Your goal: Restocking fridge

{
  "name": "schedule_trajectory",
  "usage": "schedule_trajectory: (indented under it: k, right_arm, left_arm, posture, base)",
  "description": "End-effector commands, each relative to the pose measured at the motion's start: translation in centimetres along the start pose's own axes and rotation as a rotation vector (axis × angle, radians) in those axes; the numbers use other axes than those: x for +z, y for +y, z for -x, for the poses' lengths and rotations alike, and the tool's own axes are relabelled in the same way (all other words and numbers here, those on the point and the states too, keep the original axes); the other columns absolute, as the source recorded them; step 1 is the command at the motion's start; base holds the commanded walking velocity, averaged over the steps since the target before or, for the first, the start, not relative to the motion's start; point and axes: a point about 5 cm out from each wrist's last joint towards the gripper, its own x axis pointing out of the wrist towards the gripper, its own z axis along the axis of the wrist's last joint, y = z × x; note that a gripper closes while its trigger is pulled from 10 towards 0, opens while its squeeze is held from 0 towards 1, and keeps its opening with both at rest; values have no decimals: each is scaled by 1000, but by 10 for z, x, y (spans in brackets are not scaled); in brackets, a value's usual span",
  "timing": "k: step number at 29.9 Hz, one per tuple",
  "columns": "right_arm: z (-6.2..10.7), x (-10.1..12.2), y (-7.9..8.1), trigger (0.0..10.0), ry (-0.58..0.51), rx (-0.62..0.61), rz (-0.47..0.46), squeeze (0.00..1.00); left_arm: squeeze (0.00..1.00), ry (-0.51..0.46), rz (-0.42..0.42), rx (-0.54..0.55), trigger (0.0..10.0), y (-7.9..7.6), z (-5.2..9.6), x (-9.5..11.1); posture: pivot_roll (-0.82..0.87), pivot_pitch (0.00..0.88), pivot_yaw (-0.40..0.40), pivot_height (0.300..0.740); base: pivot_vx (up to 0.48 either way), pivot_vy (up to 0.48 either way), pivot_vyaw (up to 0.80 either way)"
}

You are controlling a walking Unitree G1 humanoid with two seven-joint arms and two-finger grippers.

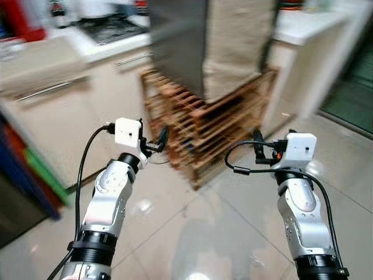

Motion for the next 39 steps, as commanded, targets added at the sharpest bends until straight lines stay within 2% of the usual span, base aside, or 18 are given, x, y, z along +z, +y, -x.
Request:
schedule_trajectory:
  k: [1, 11, 15, 22, 28, 31, 39]
  right_arm:
    - [-1, -1, -1, 10000, 6, 0, 8, 0]
    - [-1, 0, -1, 10000, 6, -2, 14, 0]
    - [-2, 1, -2, 10000, -4, -6, 16, 0]
    - [-2, 1, -1, 10000, -5, -2, 15, 0]
    - [-1, 0, -2, 10000, -4, -4, 14, 0]
    - [0, -1, -2, 10000, -2, -4, 14, 0]
    - [0, -1, -1, 10000, -4, 0, 10, 0]
  left_arm:
    - [0, -16, -6, -3, 10000, -1, -4, 5]
    - [0, -21, 17, 63, 10000, 5, -3, 5]
    - [0, -24, 55, 79, 10000, 6, -4, 6]
    - [0, -29, 46, 90, 10000, 8, -5, 8]
    - [0, -24, -45, 80, 10000, 6, -8, 8]
    - [0, -69, -78, 40, 10000, 2, -8, 15]
    - [0, -80, -73, 17, 10000, -1, -11, 21]
  posture:
    - [-122, 0, 90, 740]
    - [-124, 0, 88, 740]
    - [-125, 0, 88, 740]
    - [-123, 0, 87, 740]
    - [-123, 0, 87, 740]
    - [-125, 0, 89, 740]
    - [-126, 0, 92, 740]
  base:
    - [431, 0, -800]
    - [431, 0, -800]
    - [137, 431, 0]
    - [0, 480, 0]
    - [0, 240, 0]
    - [0, 0, 0]
    - [152, 417, 0]
